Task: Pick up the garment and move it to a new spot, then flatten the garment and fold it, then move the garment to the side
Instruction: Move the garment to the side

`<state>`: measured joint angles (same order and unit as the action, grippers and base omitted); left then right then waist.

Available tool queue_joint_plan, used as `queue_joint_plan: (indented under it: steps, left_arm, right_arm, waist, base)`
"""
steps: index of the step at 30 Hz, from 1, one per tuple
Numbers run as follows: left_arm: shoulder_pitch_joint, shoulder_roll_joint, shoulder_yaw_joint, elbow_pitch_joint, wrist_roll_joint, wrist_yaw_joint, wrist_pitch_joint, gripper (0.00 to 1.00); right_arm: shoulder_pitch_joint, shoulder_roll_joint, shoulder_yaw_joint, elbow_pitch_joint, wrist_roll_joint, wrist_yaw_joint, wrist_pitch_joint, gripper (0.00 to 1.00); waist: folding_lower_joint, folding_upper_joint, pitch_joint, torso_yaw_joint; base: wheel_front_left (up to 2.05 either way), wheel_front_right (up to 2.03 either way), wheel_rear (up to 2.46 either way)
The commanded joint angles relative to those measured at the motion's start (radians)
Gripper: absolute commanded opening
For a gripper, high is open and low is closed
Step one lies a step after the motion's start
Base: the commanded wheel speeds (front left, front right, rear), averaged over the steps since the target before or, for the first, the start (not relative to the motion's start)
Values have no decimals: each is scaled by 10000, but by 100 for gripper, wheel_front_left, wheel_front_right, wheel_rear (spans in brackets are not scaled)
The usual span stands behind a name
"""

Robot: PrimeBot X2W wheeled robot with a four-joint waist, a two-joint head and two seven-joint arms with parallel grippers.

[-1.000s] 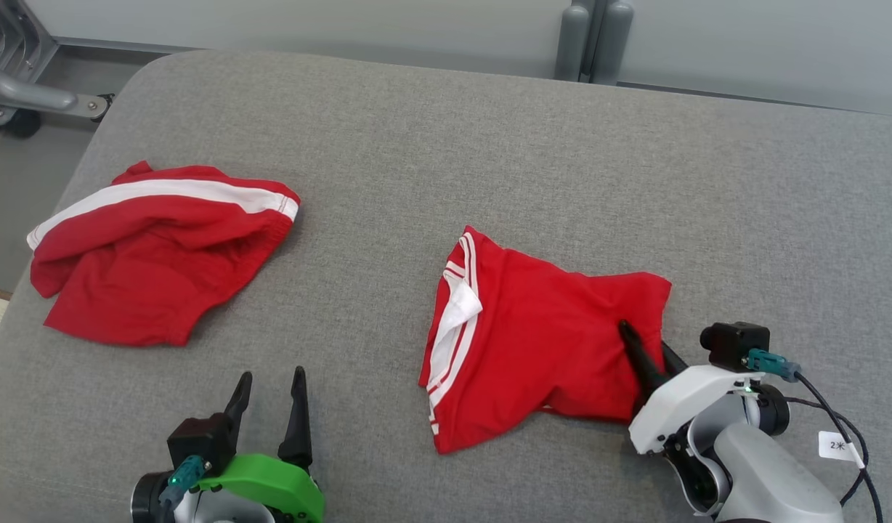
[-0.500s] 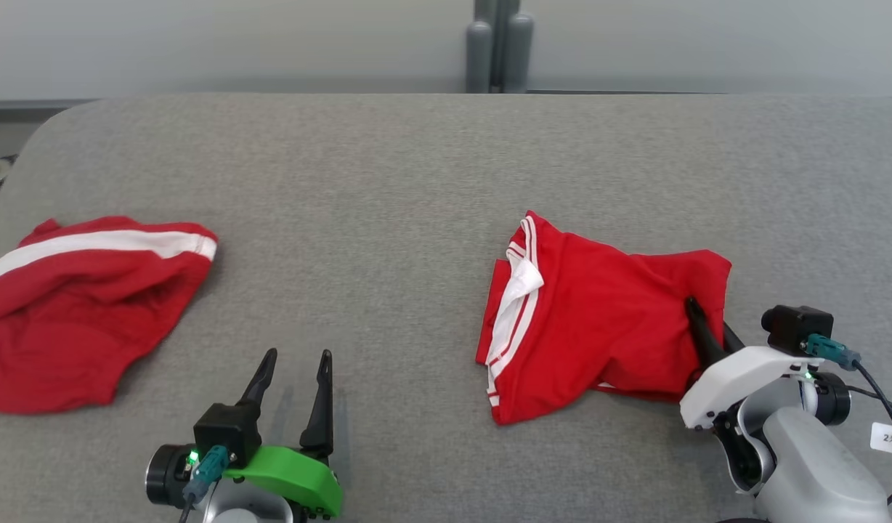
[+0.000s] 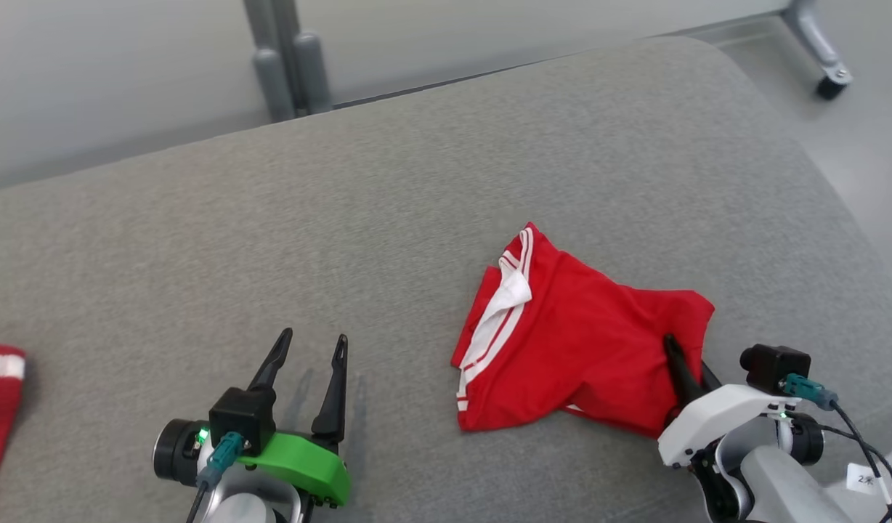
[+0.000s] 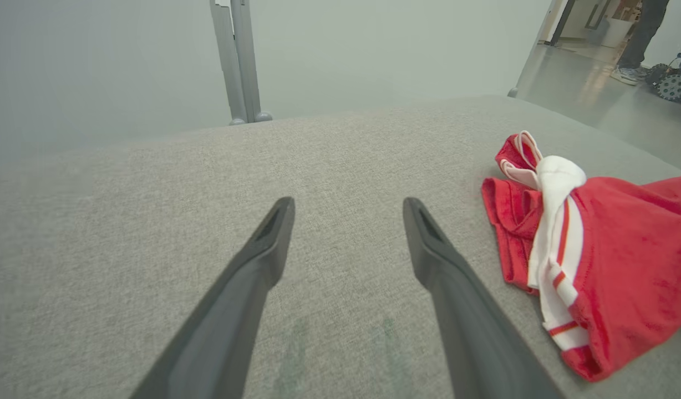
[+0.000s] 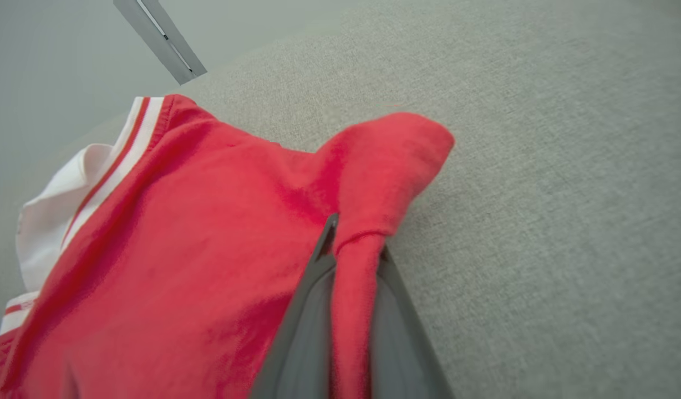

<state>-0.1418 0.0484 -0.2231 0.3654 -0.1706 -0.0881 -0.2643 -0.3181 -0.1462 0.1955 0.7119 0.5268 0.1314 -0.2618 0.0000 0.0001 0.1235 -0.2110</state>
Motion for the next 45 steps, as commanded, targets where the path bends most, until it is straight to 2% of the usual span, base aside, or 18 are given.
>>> queue_joint_plan:
  steps: [1, 7, 12, 17, 21, 25, 30, 35, 36, 37, 41, 45]
  left_arm:
    - [-119, 45, -21, -74, 156, -82, 5, 100]
    - [-255, 46, -50, -260, 403, -185, 5, 100]
    - [-395, 49, -81, -396, 629, -282, 5, 100]
    - [-688, 64, -258, -496, 808, -347, 5, 100]
    - [-1020, 111, -252, -677, 820, -393, 5, 100]
    - [-1367, 179, -439, -962, 934, -412, 5, 100]
    - [-1760, 332, -686, -1260, 1041, -428, 7, 100]
    - [-2175, 474, -1005, -1664, 1159, -436, 5, 100]
    - [-2260, 500, -1095, -1760, 1206, -435, 7, 100]
    - [-2260, 500, -1095, -1760, 1206, -435, 7, 100]
    - [-2456, 524, -1391, -2054, 1234, -431, 7, 100]
    - [-2502, 568, -1562, -2214, 1217, -432, 5, 100]
  right_arm:
    - [209, 142, 43, -91, -13, -16, -41, 0]
    - [496, 287, 324, -317, 94, -16, -37, 0]
    - [584, 305, 411, -613, 137, -16, -36, 0]
    - [13, 261, 580, -831, -137, -14, -36, 0]
    - [-909, 244, 658, -858, -244, -14, -36, 0]
    - [-2211, -85, 548, -516, -557, -16, -36, 0]
    - [-3859, -536, -441, 284, -1075, -16, -37, 0]
    - [-5285, -1270, -2019, 1227, -1979, -16, -37, 0]
    - [-5462, -1405, -2440, 1416, -2144, -16, -37, 0]
    - [-5462, -1405, -2440, 1416, -2144, -16, -37, 0]
    - [-5971, -2066, -3902, 1902, -3093, -16, -37, 0]
    - [-6173, -2456, -5100, 2282, -4009, -16, -37, 0]
  waist:
    - [0, -1, 83, -2090]
    - [0, -1, 292, -2957]
    - [0, -1, 597, -3158]
    - [0, -1, 1119, -2727]
    - [0, -1, 1737, -2096]
    - [0, -1, 2424, -1400]
    - [0, -1, 3306, -583]
    - [0, -1, 4128, 124]
    - [0, -1, 4238, 245]
    - [0, -1, 4238, 245]
    - [0, -1, 4520, 646]
    - [0, -1, 4622, 881]
  base:
    - [0, 0, 0]
    - [0, 0, 0]
    - [0, 0, 0]
    - [0, 0, 0]
    - [0, 0, 0]
    - [0, 0, 0]
    - [0, 0, 0]
    - [0, 0, 0]
    - [0, 0, 0]
    - [0, 0, 0]
    - [0, 0, 0]
    - [0, 0, 0]
